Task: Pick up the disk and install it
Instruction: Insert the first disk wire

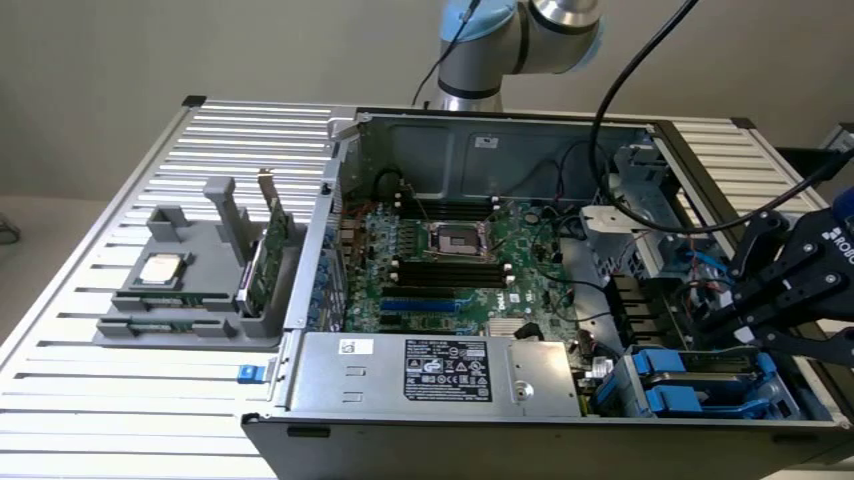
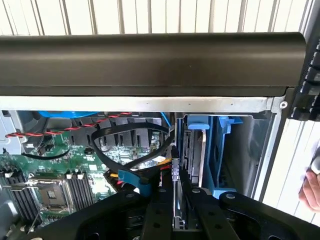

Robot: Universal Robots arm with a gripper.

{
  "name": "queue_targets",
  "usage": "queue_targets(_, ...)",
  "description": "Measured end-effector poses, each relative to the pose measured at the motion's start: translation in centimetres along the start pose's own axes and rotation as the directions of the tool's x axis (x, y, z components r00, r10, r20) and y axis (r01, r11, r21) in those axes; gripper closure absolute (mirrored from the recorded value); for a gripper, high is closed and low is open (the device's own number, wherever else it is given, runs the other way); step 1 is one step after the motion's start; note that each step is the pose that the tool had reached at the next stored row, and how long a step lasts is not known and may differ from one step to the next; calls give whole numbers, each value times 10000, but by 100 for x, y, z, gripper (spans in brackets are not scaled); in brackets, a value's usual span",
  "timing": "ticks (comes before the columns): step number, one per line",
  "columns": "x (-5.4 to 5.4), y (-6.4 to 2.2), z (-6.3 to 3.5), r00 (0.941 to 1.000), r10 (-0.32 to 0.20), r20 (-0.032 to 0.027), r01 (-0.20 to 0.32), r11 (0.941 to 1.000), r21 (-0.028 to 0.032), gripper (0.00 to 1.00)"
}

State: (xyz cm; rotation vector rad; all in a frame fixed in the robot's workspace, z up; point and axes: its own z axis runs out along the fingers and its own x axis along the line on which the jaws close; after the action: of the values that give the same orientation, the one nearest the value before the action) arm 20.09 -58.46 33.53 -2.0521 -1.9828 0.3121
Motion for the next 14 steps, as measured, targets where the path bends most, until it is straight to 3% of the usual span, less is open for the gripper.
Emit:
queue_targets(8,0,81,-27,9990,289,341,-297,9993,221,83)
queue_targets(12,1,125,-19,9986,364,381,-375,9989,285,83)
queue_targets(14,0,130,-12,9984,419,389,-434,9983,388,83)
